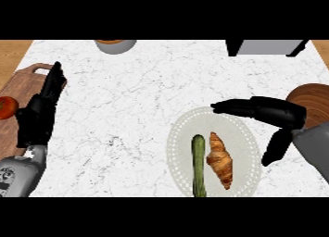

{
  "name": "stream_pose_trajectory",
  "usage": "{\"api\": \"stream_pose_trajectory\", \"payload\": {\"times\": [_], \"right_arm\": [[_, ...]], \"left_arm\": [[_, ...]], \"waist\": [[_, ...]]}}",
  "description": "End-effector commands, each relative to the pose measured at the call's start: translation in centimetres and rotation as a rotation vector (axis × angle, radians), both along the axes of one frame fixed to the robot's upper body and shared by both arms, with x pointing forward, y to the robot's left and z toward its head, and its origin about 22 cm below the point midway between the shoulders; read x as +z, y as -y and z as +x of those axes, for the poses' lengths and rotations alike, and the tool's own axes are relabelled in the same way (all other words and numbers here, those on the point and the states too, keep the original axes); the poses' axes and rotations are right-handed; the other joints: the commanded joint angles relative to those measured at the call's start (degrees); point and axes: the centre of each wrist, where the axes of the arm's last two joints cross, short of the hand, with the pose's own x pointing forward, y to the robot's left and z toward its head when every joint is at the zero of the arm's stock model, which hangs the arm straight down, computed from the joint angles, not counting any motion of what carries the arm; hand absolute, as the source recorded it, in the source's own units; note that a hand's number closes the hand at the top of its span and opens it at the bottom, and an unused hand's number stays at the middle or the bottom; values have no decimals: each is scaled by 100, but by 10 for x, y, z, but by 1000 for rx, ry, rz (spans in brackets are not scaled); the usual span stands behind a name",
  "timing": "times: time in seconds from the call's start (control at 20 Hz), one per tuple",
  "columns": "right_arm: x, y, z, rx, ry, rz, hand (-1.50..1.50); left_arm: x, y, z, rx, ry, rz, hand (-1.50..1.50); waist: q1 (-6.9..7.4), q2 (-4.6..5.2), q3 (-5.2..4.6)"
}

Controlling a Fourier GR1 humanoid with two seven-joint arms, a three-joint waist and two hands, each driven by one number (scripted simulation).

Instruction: Pick the croissant from the placemat and place it in the bowl

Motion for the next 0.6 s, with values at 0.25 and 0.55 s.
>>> {"api": "stream_pose_trajectory", "payload": {"times": [0.25, 0.55], "right_arm": [[-15, -30, -19, 63, 3, -244, -150], [-56, -52, -28, 46, -13, -284, -150]], "left_arm": [[5, -1, 2, 18, -9, -8, 0], [10, -6, 9, 16, -13, -5, 0]], "waist": [[-52, -17, -1], [-46, -9, 0]]}}
